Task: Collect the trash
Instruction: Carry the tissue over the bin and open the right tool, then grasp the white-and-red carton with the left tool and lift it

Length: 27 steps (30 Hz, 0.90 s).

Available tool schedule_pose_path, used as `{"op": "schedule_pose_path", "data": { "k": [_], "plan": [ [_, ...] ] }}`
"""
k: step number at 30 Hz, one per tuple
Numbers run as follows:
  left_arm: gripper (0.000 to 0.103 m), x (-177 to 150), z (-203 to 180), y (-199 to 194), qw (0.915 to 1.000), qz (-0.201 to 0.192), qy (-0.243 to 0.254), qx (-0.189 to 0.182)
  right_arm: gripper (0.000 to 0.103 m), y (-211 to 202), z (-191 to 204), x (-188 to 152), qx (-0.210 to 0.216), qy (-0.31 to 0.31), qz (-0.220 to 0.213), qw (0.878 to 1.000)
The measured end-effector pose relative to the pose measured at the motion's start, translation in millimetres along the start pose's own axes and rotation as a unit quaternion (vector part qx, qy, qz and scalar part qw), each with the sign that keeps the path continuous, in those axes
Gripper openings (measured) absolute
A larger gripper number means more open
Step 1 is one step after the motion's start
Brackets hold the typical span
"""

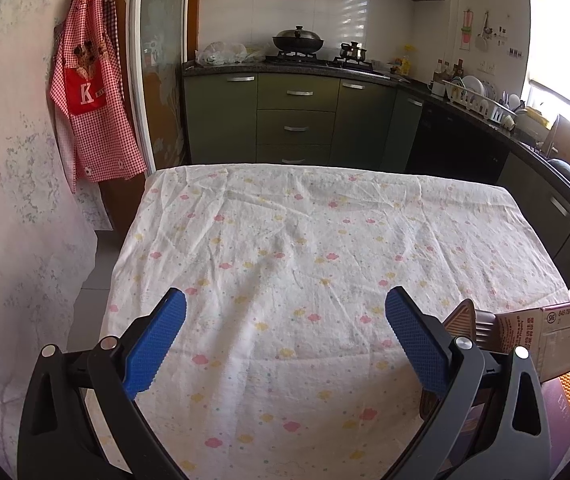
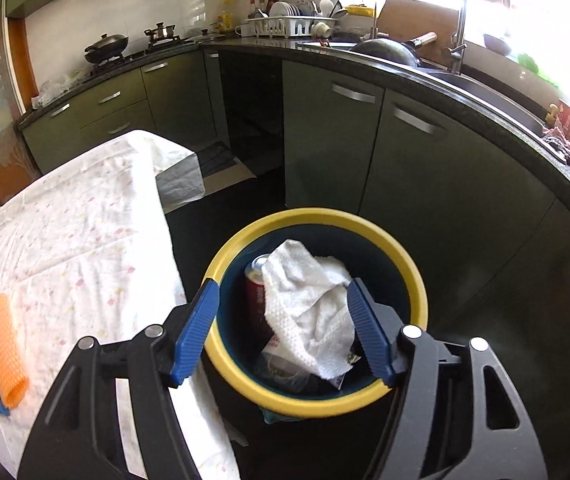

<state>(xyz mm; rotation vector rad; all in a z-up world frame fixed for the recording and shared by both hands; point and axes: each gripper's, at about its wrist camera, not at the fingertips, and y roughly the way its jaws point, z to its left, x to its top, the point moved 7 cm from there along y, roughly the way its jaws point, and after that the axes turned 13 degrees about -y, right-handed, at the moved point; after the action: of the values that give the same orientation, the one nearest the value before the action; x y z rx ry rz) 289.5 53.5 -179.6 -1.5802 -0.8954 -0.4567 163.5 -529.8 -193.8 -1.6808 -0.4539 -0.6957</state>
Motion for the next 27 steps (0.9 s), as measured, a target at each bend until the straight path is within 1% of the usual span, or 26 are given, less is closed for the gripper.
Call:
{"op": "schedule_pose_path", "data": {
  "k": [5,8,10,12,14,16,18,20,23,25,27],
  "plan": [
    [0.098,2.2,-0.8,-3.3,1.0000,0.000,-0.003,-0.002,0.063,-3.3,21.6,-18.8,0.030,-0.003,0.015,0.999],
    [0.098,8.6,-4.0,-16.1,0.9999,-0.005,-0.007,-0.004,0.064,-5.5,29.3,-21.0,0.035,-0.005,0.013,0.999],
    [0.098,13.9,-13.1,-32.2,0.9998,-0.007,-0.002,-0.021,0.063,-8.0,33.1,-20.7,0.037,-0.007,0.006,0.999],
    [0.098,17.8,-28.4,-50.6,0.9984,0.000,0.007,-0.056,0.064,-10.0,37.2,-20.5,0.046,-0.007,0.001,0.999],
    [0.098,19.2,-47.1,-67.3,0.9949,0.017,0.021,-0.097,0.063,-11.5,40.6,-20.5,0.054,-0.008,-0.003,0.998],
    [0.098,15.3,-65.2,-77.9,0.9896,0.045,0.038,-0.131,0.063,-13.0,43.0,-21.6,0.061,-0.008,-0.007,0.998],
    [0.098,8.4,-79.4,-83.8,0.9841,0.070,0.052,-0.155,0.064,-14.0,43.7,-23.1,0.067,-0.007,-0.009,0.998],
    [0.098,-1.5,-91.5,-84.3,0.9775,0.104,0.061,-0.173,0.063,-14.0,43.4,-25.2,0.072,-0.004,-0.009,0.997],
    [0.098,-13.3,-104.0,-80.0,0.9685,0.145,0.058,-0.193,0.064,-13.4,43.5,-27.3,0.079,-0.002,-0.010,0.997],
    [0.098,-17.5,-110.1,-78.9,0.9641,0.160,0.058,-0.204,0.064,-12.0,43.2,-28.1,0.083,-0.002,-0.010,0.996],
    [0.098,-21.0,-117.8,-78.4,0.9616,0.168,0.063,-0.208,0.064,-10.4,44.0,-29.6,0.087,-0.001,-0.009,0.996]
  ]
}}
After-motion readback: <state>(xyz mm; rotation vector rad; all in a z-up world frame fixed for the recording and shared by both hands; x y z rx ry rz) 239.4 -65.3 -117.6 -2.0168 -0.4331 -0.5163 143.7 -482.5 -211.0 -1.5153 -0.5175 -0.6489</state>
